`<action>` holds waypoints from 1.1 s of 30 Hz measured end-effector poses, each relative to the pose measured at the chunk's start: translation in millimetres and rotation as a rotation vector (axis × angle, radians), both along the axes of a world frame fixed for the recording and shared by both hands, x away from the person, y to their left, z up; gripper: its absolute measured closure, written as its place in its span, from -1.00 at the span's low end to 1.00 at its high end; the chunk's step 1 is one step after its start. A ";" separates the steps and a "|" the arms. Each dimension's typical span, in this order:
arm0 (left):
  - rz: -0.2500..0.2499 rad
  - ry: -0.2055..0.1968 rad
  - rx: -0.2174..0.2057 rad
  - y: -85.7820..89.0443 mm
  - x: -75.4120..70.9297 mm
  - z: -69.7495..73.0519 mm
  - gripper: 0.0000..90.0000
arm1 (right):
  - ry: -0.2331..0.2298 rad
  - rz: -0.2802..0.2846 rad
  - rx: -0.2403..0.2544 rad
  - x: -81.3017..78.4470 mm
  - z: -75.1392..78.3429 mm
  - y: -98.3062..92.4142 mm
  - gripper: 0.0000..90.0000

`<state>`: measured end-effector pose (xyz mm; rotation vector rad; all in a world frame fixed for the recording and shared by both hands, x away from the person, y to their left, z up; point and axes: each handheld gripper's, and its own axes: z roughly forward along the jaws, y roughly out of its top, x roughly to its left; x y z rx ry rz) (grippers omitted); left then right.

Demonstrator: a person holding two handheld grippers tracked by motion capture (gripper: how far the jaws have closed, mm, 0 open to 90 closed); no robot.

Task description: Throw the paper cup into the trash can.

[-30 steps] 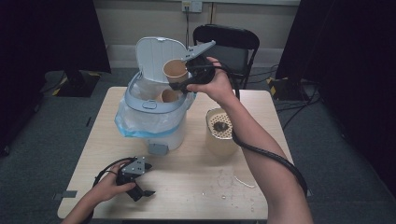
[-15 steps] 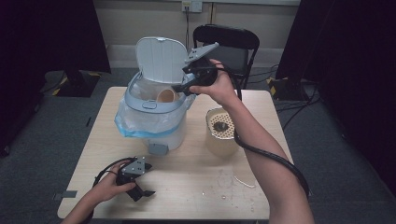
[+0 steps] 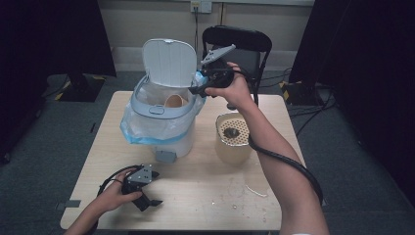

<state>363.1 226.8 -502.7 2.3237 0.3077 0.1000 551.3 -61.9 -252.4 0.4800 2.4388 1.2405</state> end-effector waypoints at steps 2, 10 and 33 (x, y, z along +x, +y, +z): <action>0.000 0.000 0.000 0.0 0.0 0.0 -1.00 | 0.001 -0.006 0.002 4.5 -2.6 0.7 -0.55; 0.000 -0.001 0.001 0.0 0.1 0.0 -1.00 | 0.011 -0.011 0.020 16.0 -6.3 5.7 -0.51; -0.001 -0.001 0.000 -0.1 0.2 0.0 -1.00 | 0.001 -0.045 0.032 19.5 6.0 -10.2 -0.48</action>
